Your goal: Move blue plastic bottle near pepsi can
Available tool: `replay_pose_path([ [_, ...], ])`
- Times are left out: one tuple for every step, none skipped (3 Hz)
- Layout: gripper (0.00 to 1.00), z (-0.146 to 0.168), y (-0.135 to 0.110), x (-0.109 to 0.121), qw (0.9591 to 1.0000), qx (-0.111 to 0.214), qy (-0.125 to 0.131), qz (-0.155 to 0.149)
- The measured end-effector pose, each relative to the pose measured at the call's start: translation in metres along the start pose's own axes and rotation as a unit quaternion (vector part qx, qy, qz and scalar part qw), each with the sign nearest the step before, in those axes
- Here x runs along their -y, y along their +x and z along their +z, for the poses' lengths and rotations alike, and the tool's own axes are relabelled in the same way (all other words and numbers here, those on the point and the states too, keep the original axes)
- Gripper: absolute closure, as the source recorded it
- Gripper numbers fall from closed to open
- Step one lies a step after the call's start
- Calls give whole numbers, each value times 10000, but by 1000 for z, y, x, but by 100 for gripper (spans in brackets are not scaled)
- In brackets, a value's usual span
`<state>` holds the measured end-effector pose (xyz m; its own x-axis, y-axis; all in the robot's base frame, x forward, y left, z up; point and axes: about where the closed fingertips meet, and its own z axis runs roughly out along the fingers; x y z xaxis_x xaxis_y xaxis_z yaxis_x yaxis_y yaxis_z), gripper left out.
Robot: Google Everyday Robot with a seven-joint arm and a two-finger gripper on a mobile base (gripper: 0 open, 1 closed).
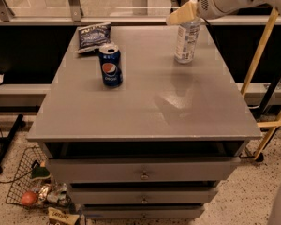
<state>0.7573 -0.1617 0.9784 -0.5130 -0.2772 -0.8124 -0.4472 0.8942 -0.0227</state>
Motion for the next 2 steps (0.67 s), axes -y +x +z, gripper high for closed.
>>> replay_pose_path([
  [41, 9, -1, -4, 10000, -41, -58, 3],
  [65, 15, -1, -9, 9999, -82, -124, -28],
])
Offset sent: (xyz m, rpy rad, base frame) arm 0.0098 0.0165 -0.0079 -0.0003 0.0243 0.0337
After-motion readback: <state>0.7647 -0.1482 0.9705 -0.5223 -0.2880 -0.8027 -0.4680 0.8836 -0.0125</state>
